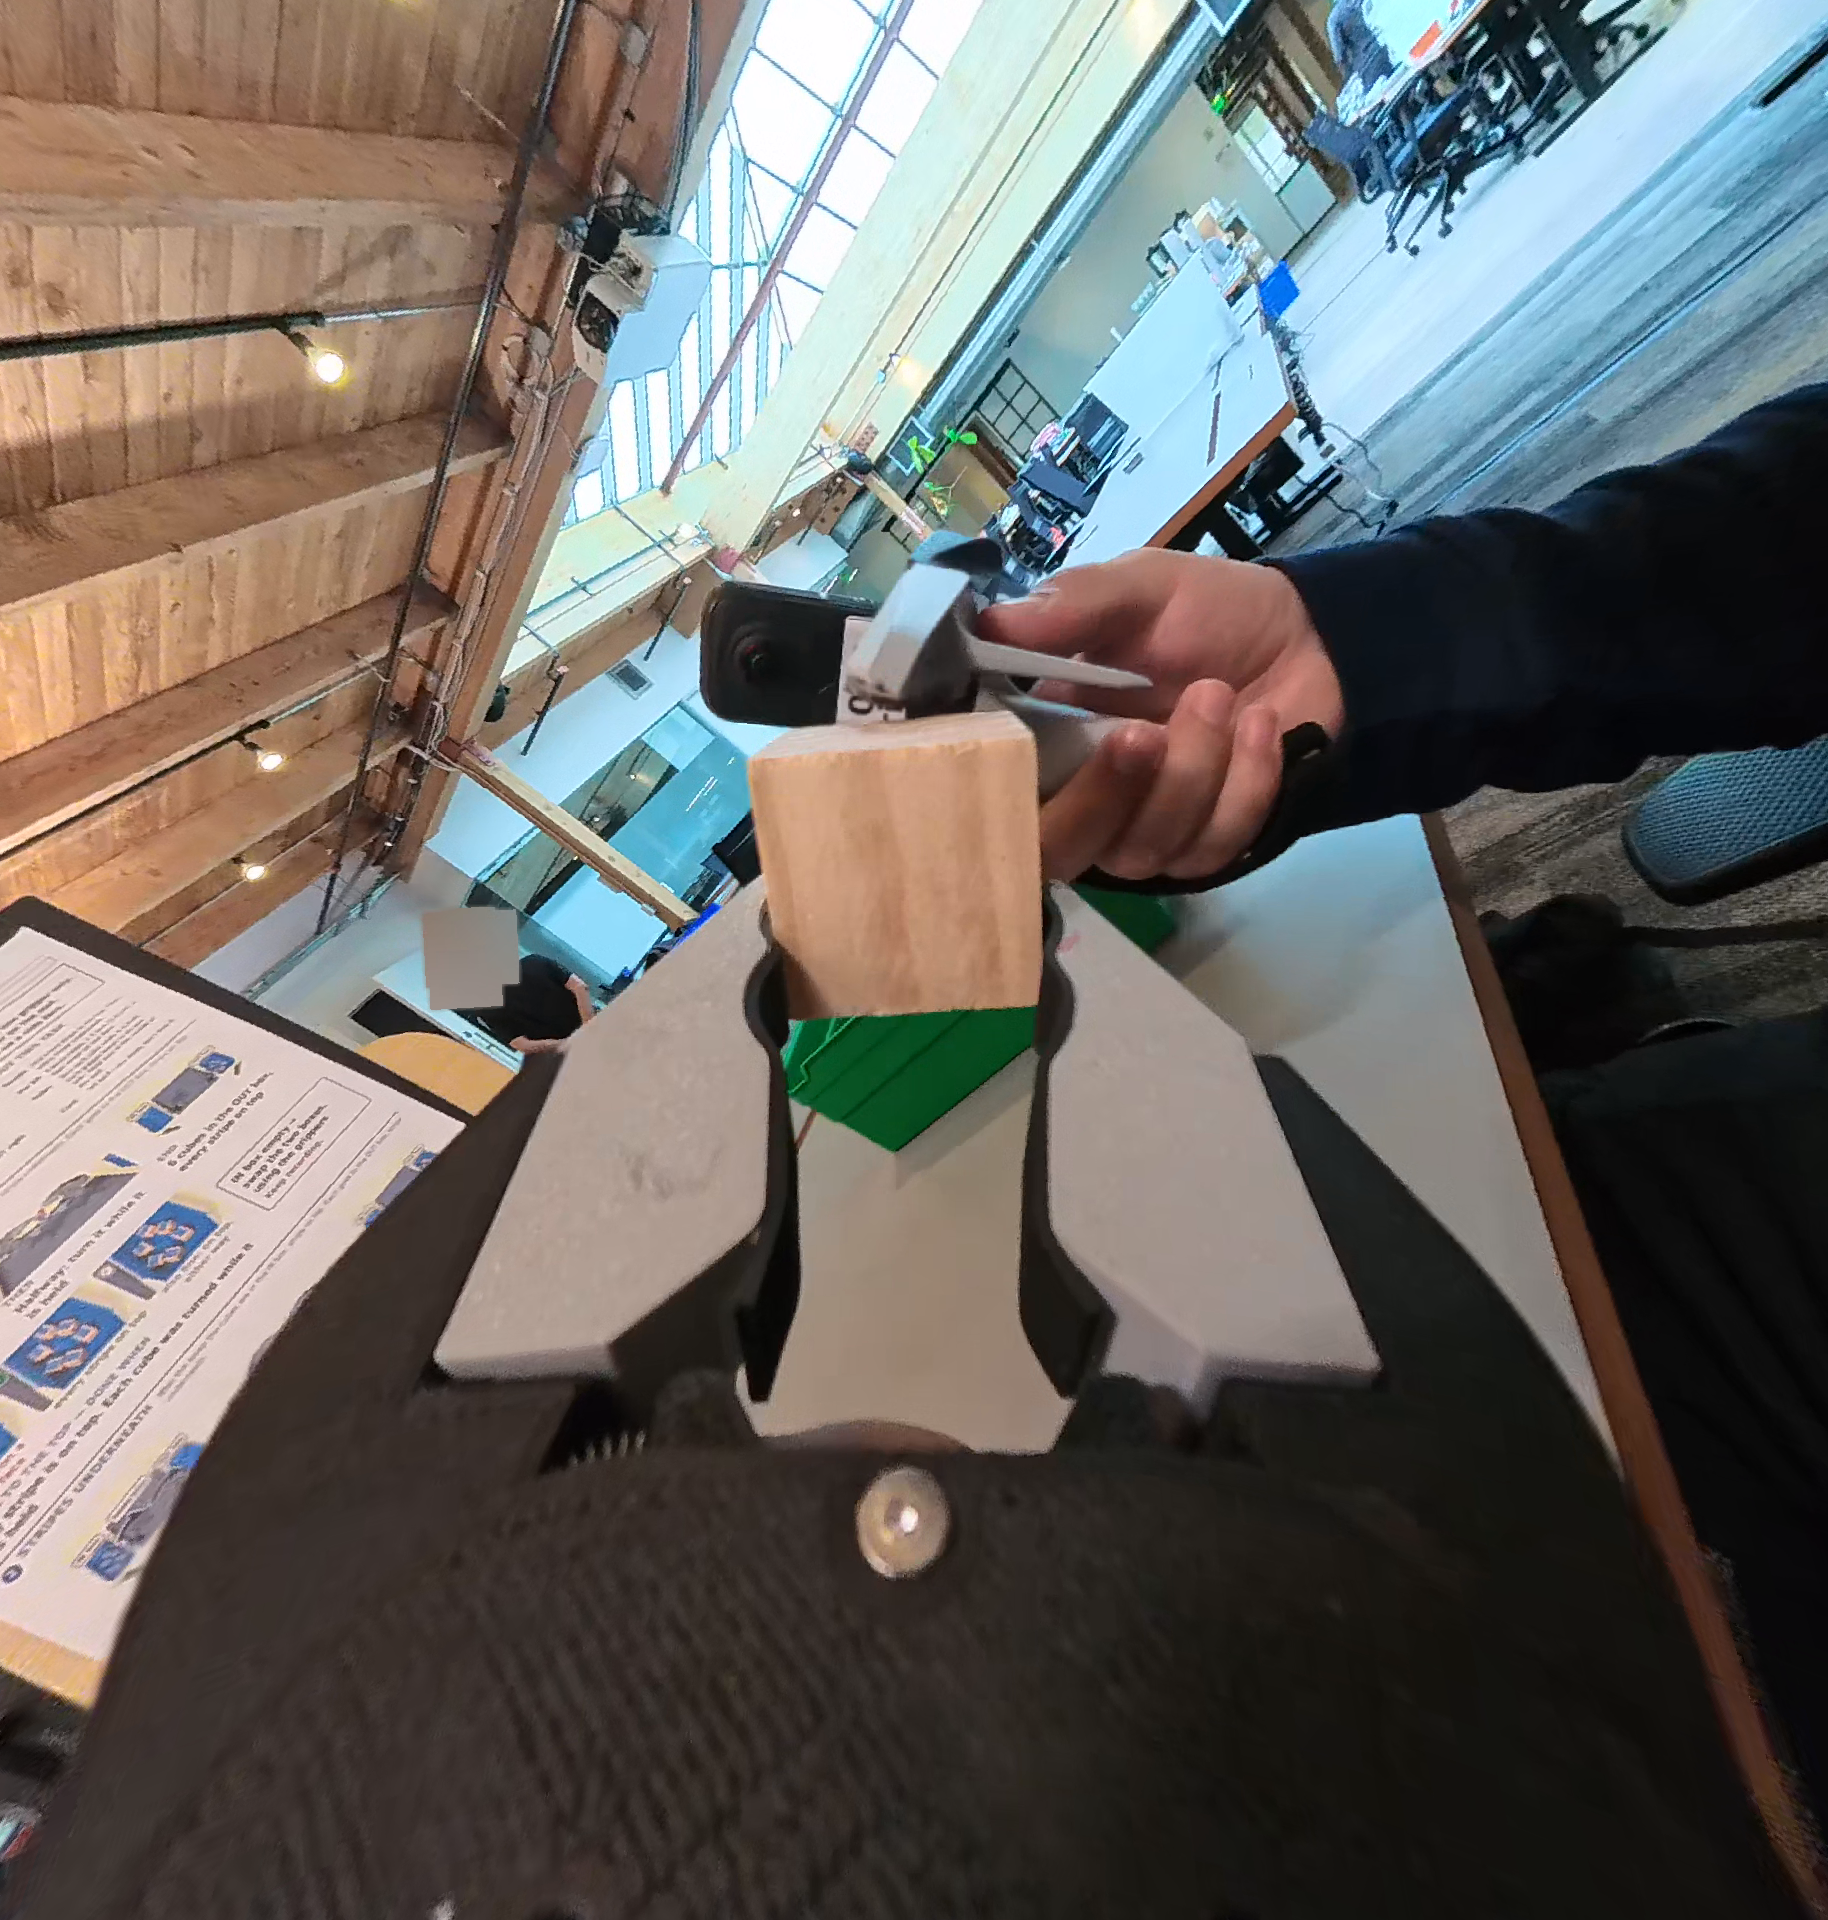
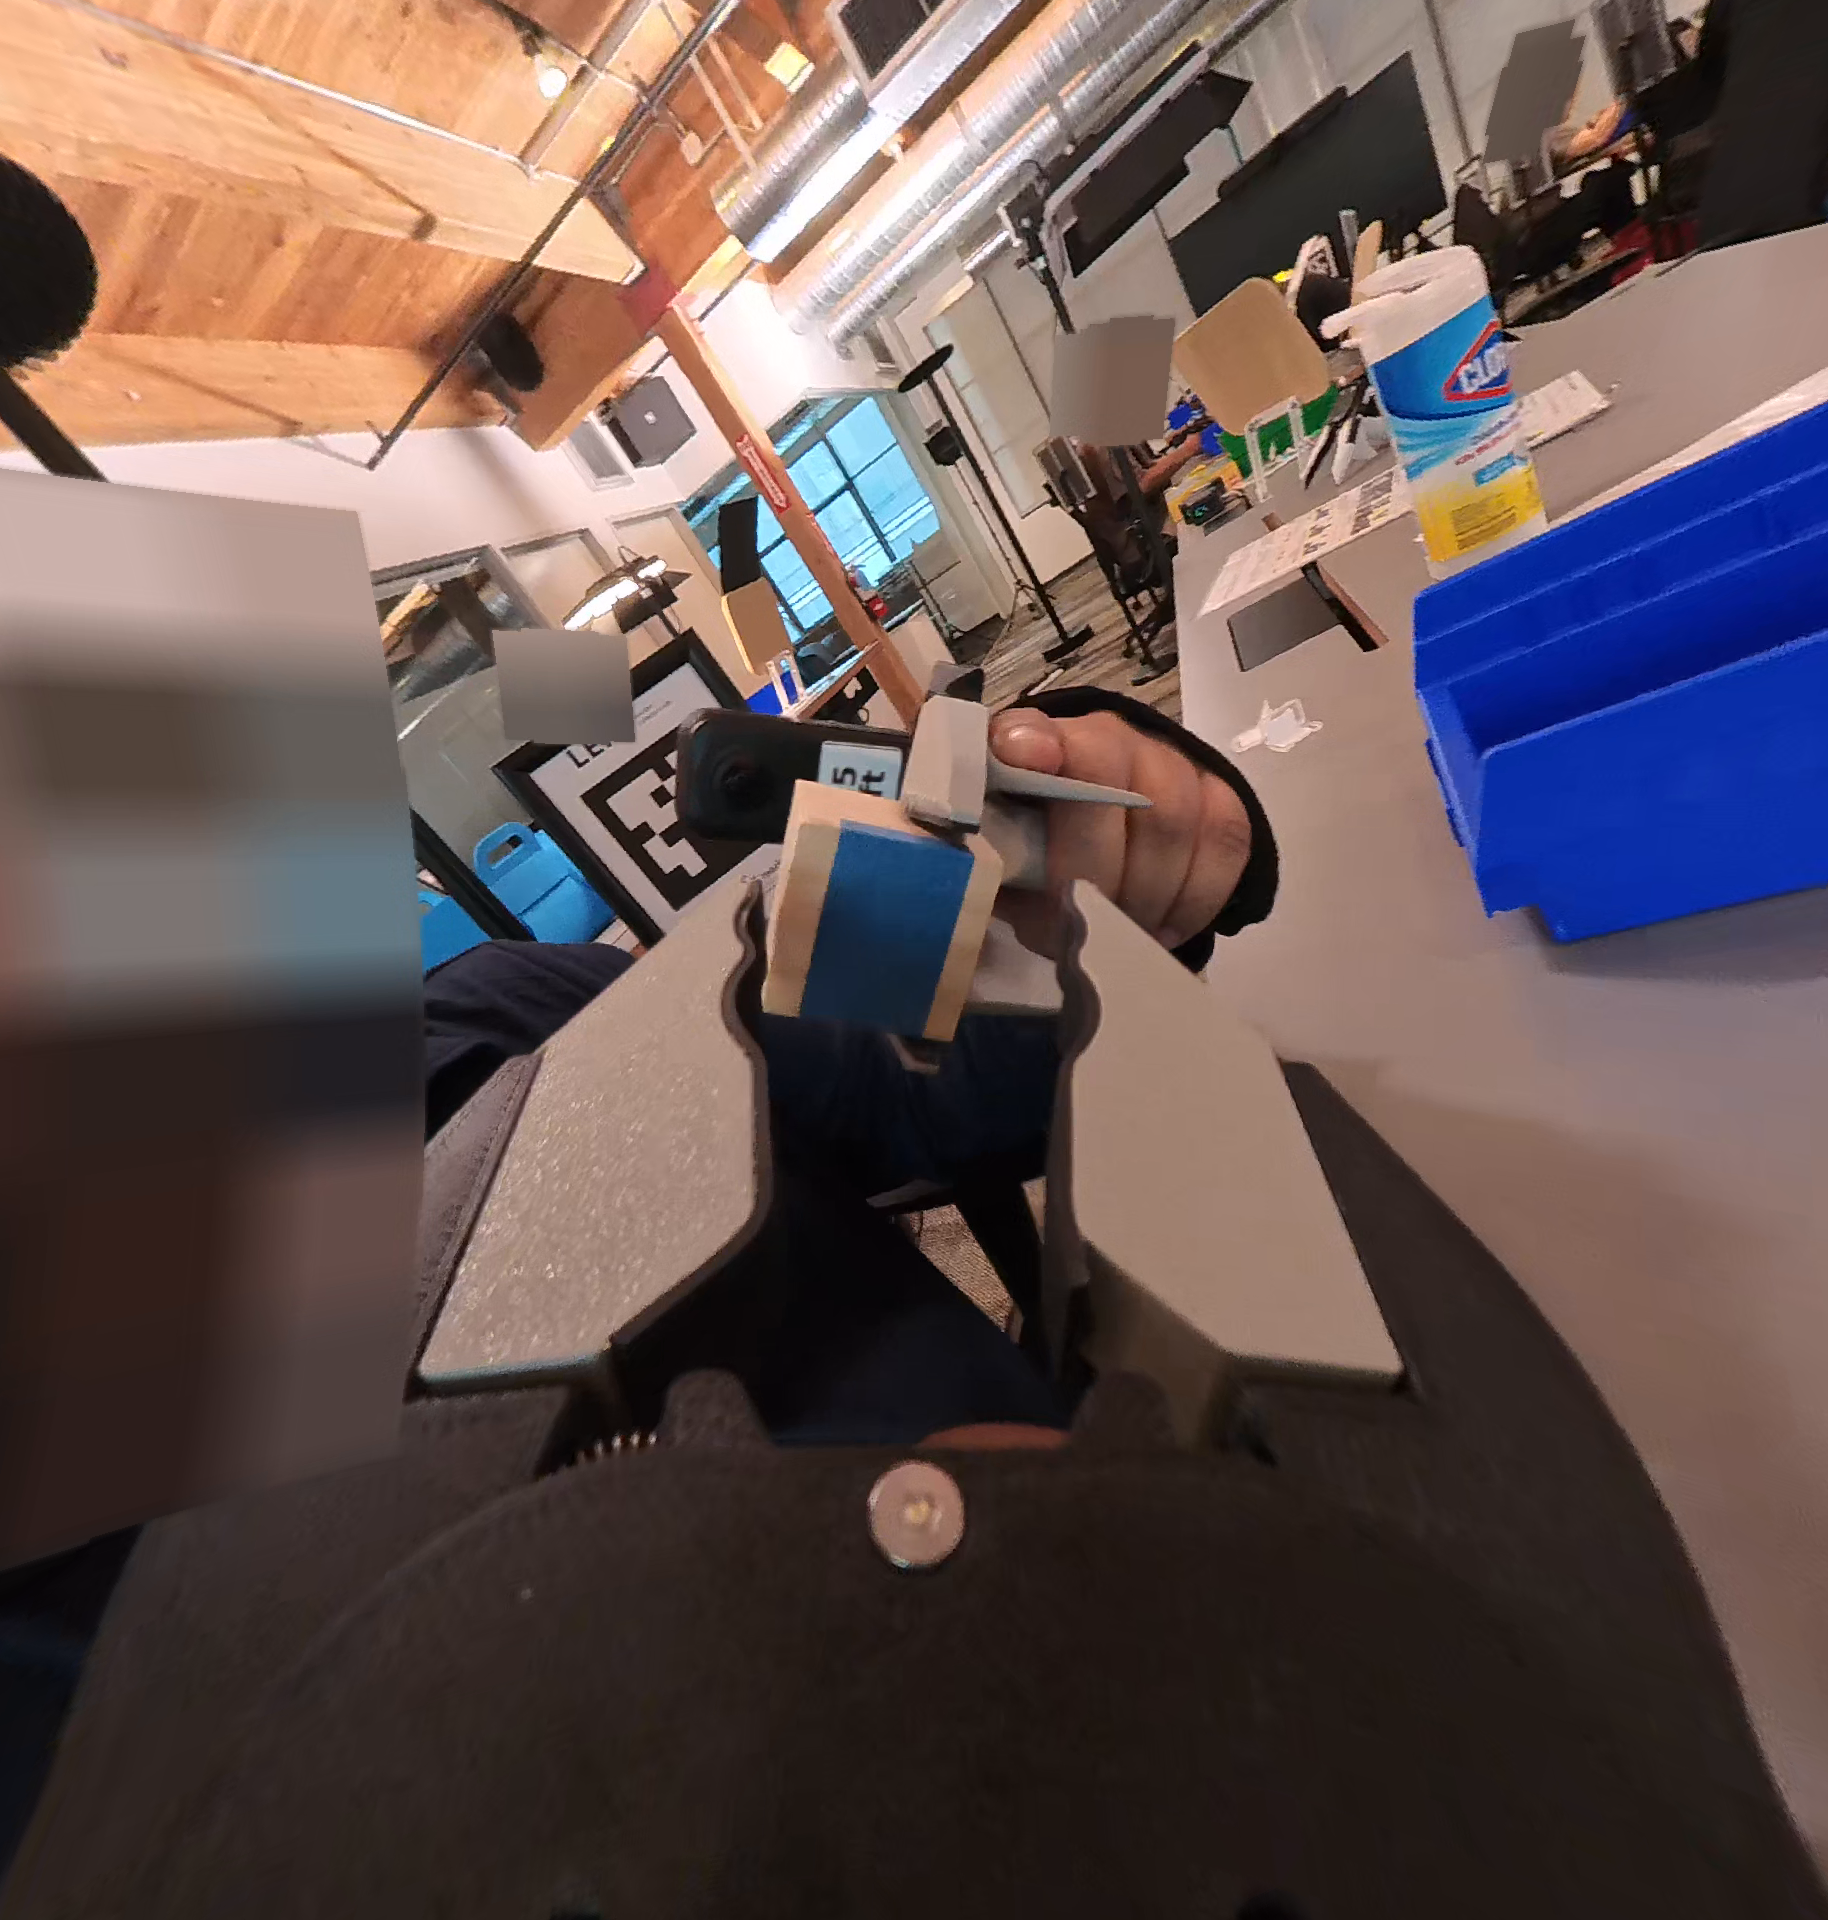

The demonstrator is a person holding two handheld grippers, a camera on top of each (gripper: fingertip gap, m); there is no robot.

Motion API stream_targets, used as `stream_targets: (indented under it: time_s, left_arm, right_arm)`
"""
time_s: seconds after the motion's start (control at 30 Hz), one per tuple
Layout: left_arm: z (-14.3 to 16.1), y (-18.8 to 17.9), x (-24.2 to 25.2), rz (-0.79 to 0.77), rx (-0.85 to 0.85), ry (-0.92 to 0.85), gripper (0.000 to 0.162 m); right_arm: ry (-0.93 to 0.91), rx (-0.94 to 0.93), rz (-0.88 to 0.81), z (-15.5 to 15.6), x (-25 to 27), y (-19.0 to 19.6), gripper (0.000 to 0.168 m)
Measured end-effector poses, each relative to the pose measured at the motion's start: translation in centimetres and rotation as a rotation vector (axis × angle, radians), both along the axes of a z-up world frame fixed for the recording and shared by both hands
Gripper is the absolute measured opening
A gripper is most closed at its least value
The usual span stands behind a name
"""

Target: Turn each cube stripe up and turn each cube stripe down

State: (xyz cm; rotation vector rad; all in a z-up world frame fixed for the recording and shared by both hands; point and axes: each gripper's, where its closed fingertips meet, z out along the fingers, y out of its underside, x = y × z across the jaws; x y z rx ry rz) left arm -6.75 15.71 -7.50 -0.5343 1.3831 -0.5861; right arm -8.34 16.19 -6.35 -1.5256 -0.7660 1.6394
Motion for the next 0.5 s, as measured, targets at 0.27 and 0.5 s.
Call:
stream_targets:
  time_s: [0.27, 0.5]
  left_arm:
    - [-0.6, 0.9, 0.2, 0.029, -0.015, 0.012, 0.044]
    - [-0.8, 2.0, 0.5, 0.113, -0.021, 0.006, 0.044]
  right_arm:
    - [-0.034, -0.013, 0.023, -0.9, -0.9, -0.2, 0.043]
    - [-0.026, -0.038, -0.006, -1.1, -0.5, 0.6, 0.042]
